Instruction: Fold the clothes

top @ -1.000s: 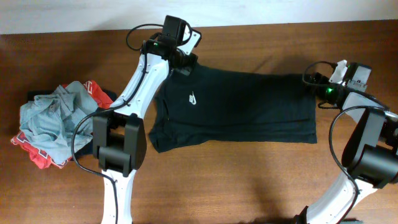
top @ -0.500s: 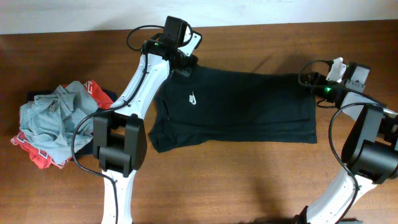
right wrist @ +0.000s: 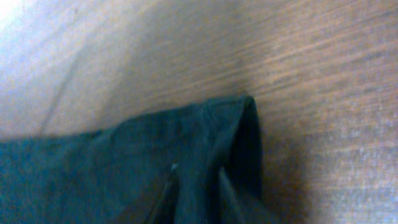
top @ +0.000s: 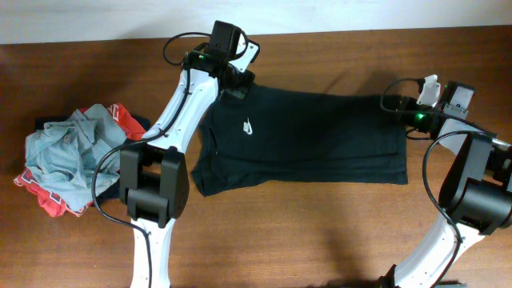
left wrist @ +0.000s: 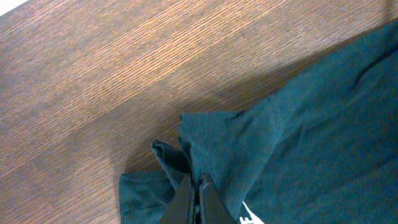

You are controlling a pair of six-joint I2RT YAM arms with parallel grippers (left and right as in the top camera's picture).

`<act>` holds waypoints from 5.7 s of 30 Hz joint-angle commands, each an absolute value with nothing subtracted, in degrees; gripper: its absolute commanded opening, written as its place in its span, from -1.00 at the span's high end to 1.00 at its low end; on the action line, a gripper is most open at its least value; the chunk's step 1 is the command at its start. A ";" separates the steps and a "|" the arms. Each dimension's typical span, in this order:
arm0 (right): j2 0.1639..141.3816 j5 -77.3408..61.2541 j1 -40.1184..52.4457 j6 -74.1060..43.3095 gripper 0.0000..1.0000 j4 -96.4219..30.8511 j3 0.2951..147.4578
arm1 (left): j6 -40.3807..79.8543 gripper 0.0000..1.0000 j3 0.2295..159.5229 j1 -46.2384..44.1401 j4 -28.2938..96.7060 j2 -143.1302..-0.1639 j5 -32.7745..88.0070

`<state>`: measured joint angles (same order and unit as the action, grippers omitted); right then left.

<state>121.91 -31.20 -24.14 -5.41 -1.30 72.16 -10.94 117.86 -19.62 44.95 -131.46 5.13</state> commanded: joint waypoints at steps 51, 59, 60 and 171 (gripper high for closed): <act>105.30 -9.19 -24.03 -11.46 0.92 -46.39 79.72 | -10.39 0.95 118.24 -19.99 85.12 -123.92 -0.47; 105.25 -9.21 -24.21 -14.02 -0.26 -46.54 79.75 | -9.63 0.14 118.26 -19.62 86.13 -123.92 -6.37; 105.25 -9.23 -24.18 -14.02 -0.27 -46.78 79.75 | -8.93 0.15 118.26 -19.35 86.00 -123.90 -6.31; 112.71 -9.52 22.98 -19.29 0.92 -60.64 96.64 | 5.52 -0.35 121.45 -6.42 76.77 -105.38 -18.24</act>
<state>109.10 -11.03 20.51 -15.25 -61.84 96.12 6.46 121.34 -6.66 76.71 -105.49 -17.45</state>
